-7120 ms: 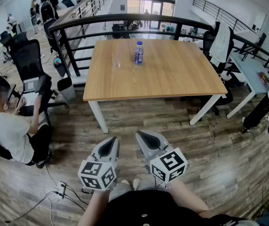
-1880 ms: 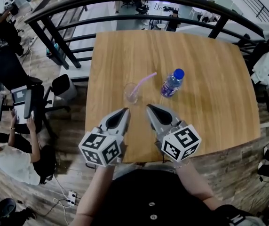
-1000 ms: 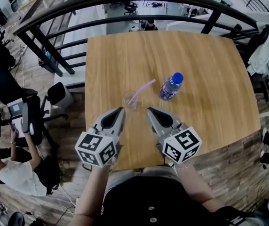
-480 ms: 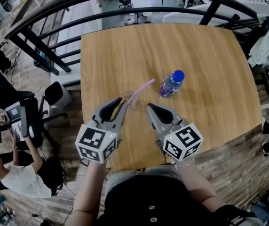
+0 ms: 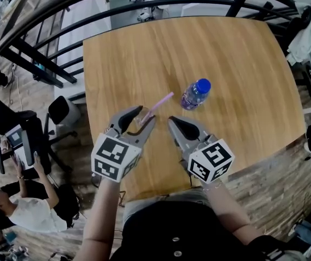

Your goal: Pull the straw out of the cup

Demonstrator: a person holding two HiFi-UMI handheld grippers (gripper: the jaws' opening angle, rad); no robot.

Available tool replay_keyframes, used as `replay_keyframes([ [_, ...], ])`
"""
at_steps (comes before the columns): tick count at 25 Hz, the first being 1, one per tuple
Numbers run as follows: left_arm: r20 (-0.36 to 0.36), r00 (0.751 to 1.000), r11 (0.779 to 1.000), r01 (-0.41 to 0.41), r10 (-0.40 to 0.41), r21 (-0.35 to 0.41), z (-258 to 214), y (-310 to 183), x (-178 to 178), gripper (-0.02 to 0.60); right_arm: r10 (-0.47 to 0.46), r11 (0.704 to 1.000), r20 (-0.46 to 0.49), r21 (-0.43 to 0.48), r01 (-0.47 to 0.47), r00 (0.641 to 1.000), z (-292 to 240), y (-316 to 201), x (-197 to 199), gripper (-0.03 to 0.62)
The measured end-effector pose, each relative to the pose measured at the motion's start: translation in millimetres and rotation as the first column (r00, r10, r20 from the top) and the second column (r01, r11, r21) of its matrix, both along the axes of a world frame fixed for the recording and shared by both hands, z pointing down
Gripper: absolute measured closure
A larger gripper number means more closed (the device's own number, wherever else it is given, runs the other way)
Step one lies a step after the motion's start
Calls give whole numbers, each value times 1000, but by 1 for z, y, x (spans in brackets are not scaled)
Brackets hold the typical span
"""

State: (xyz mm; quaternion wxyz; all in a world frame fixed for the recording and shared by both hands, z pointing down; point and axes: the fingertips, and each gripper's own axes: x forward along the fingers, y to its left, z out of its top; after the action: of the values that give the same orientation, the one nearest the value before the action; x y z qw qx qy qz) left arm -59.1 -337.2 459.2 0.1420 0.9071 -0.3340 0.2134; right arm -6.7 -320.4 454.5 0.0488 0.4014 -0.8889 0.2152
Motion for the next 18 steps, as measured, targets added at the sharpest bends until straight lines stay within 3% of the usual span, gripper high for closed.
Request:
replay_keyframes([
  [5,34,998,998,-43,44,-35,16,-6,9,423,1,1000,14,-28,-1,1000,11,-3,2,595],
  [9,122,987,995,-102,102,-6,19,-13,16,434,19,998,21,-52,-18,1000,20,-4,7,595],
  [12,184,972,989,-150,145,10,22,-15,17,476,25,997,21,-71,-23,999,27,-3,7,595],
  [18,202,963,984,-176,176,-19,27,-15,23,515,36,997,24,-75,-34,999,28,-4,13,595],
])
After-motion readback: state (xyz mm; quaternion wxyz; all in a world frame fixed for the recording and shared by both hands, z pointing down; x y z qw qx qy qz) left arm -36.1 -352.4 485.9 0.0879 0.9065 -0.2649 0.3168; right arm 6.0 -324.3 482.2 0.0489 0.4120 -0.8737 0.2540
